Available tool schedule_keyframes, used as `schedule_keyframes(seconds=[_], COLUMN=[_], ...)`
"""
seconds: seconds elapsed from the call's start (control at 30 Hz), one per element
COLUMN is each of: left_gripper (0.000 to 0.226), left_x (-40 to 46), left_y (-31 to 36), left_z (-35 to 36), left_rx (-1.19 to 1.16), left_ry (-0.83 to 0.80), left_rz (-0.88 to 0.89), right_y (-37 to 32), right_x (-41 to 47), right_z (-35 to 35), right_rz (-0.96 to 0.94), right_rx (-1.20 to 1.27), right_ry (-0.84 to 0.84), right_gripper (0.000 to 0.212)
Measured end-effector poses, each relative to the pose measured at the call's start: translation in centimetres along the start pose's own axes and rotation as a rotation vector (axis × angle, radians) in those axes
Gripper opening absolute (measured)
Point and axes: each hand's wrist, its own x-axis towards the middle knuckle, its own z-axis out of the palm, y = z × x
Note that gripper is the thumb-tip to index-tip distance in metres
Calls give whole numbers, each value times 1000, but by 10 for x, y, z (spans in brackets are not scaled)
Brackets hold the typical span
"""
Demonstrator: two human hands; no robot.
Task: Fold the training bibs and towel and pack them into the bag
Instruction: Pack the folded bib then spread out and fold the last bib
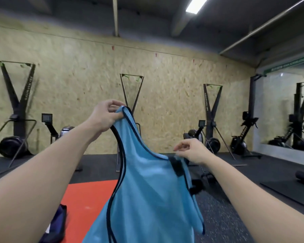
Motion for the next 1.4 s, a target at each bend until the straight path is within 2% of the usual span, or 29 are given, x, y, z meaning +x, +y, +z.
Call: schedule_keyframes(seconds=[0.07, 0.13, 0.23, 0.37, 0.5, 0.6, 0.77, 0.9, 1.0, 1.13, 1.2, 1.33, 1.4], left_gripper=[10, 11, 10, 6, 8, 8, 18, 24, 31, 26, 21, 32, 26], left_x=[-2, -7, -15, -15, -17, -21, -28, -37, -42, -47, -47, -40, -38], left_y=[6, 11, 15, 14, 13, 14, 9, 3, -6, -15, -14, -13, -14], left_z=[5, 12, 18, 4, -19, -34, -53, -64, -71, -69, -66, -54, -49], left_rx=[25, 82, 146, 143, 127, 107, 79, 36, -31, 16, 22, 58, 113], left_ry=[-30, -91, -182, -147, -138, -122, -72, -44, -105, -132, -103, 6, 16], left_rz=[33, 59, 83, 102, 75, 69, 97, 64, 1, -60, -65, -97, -108], right_y=[-36, -72, -109, -128, -142, -156, -180, -195, -201, -210, -214, -224, -228], right_x=[-4, -9, -6, 6, 12, 16, 25, 32, 36, 45, 50, 57, 64], right_z=[5, 10, 23, 35, 45, 55, 66, 72, 73, 71, 68, 62, 58], right_rz=[-130, -242, -336, -344, -356, -376, -401, -389, -394, -392, -381, -364, -341], right_rx=[158, 315, 437, 518, 505, 505, 549, 556, 557, 561, 574, 539, 549], right_ry=[-144, -254, -300, -233, -260, -207, -125, -139, -131, -47, -17, 14, 84], right_gripper=[17, 25, 30, 26, 25, 23, 16, 30, 38, 37, 35, 31, 31])
